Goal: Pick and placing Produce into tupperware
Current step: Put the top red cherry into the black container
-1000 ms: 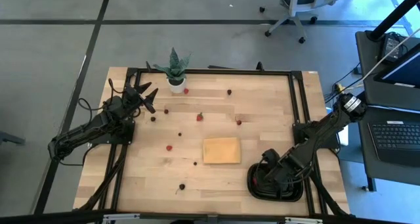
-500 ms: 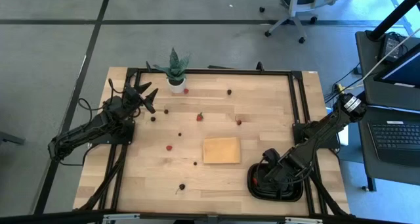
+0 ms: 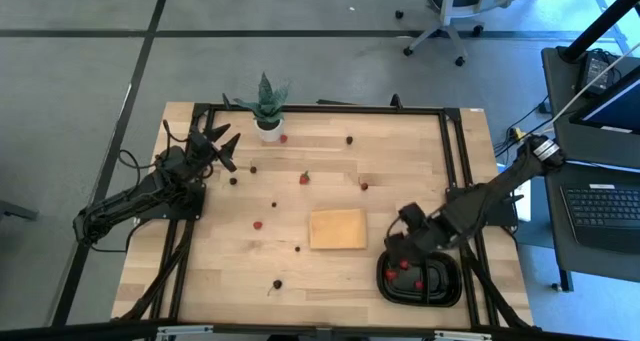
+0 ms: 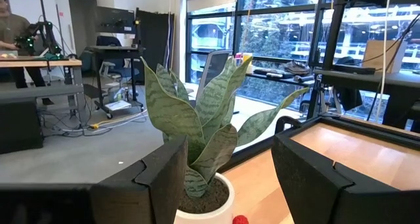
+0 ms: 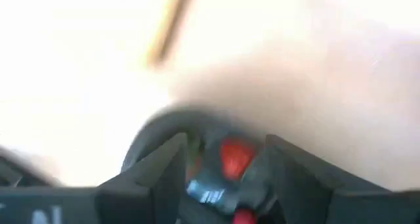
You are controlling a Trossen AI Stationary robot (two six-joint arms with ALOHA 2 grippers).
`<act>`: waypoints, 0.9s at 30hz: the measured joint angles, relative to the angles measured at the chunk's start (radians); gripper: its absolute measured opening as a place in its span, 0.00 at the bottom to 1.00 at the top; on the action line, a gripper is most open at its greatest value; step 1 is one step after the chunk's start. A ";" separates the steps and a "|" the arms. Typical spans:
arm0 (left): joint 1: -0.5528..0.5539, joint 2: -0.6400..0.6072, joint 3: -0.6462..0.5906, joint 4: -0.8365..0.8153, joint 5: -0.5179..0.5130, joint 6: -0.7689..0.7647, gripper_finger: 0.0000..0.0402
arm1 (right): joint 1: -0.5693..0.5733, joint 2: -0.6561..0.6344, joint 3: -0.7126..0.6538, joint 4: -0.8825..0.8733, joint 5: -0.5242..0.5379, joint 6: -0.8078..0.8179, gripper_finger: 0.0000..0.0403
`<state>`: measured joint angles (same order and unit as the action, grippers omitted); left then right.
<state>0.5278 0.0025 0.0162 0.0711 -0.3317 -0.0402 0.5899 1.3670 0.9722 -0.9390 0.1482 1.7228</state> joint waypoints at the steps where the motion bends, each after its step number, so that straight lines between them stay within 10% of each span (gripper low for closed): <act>1: 0.000 0.000 0.000 0.000 0.000 0.000 0.54 | -0.025 -0.007 0.000 -0.020 0.028 -0.040 0.51; 7: 0.000 0.000 0.000 -0.001 0.000 0.000 0.54 | -0.197 -0.008 0.000 -0.063 0.204 -0.364 0.51; 27: 0.000 0.003 0.000 -0.018 0.009 -0.009 0.54 | -0.581 0.058 -0.122 0.458 0.253 -0.917 0.51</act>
<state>0.5274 0.0058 0.0159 0.0531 -0.3229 -0.0490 0.0094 1.4251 0.8503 -0.4815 0.4011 0.8057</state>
